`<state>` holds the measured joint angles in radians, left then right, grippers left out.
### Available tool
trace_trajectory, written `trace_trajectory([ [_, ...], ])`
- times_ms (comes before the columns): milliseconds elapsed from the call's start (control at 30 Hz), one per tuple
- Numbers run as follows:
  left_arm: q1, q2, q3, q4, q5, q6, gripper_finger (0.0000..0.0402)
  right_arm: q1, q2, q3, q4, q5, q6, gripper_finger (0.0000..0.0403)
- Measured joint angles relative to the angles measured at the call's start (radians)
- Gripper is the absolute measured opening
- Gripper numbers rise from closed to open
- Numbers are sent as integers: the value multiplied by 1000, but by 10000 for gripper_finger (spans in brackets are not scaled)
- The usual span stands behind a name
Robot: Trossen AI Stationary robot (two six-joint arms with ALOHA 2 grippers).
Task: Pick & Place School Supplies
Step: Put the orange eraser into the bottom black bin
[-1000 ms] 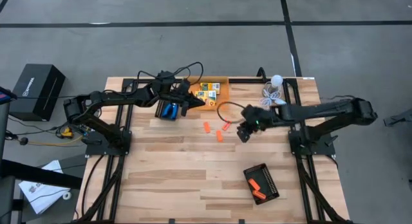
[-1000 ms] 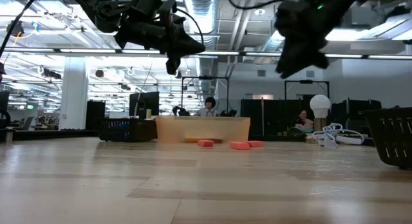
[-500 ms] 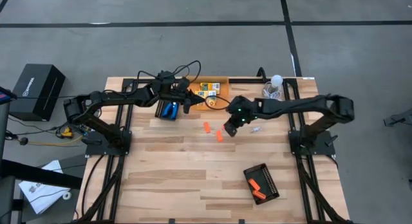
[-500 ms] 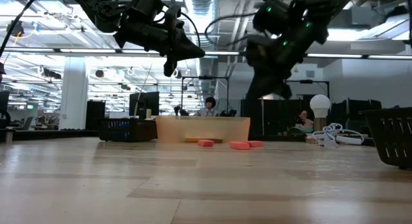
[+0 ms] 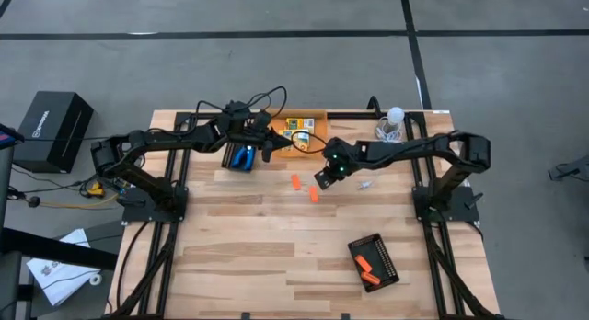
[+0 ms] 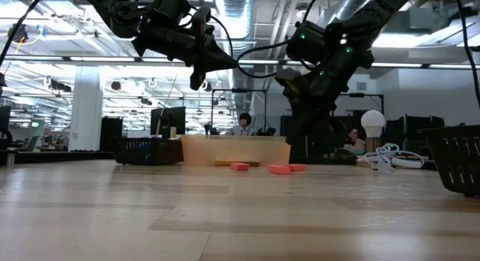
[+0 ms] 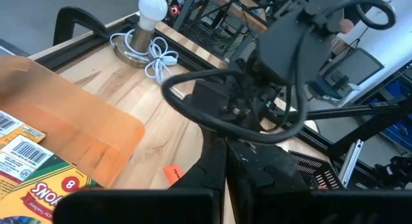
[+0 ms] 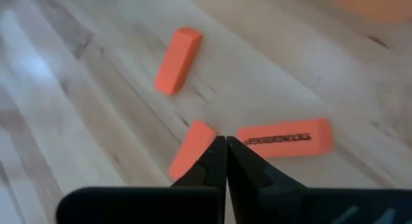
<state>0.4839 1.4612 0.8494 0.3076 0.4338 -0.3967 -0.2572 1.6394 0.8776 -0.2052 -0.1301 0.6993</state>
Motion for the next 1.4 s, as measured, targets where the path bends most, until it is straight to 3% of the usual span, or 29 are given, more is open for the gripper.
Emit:
trace_trajectory([
  [567,2,0,-37,-24,0,22,2,-86,-6,-59,-69,-57,-45,0],
  [867,2,0,-78,-22,0,15,2,-86,-6,-98,67,-83,-1,0],
  [1400,48,0,-78,-16,0,-8,2,-89,2,-98,84,-105,2,0],
])
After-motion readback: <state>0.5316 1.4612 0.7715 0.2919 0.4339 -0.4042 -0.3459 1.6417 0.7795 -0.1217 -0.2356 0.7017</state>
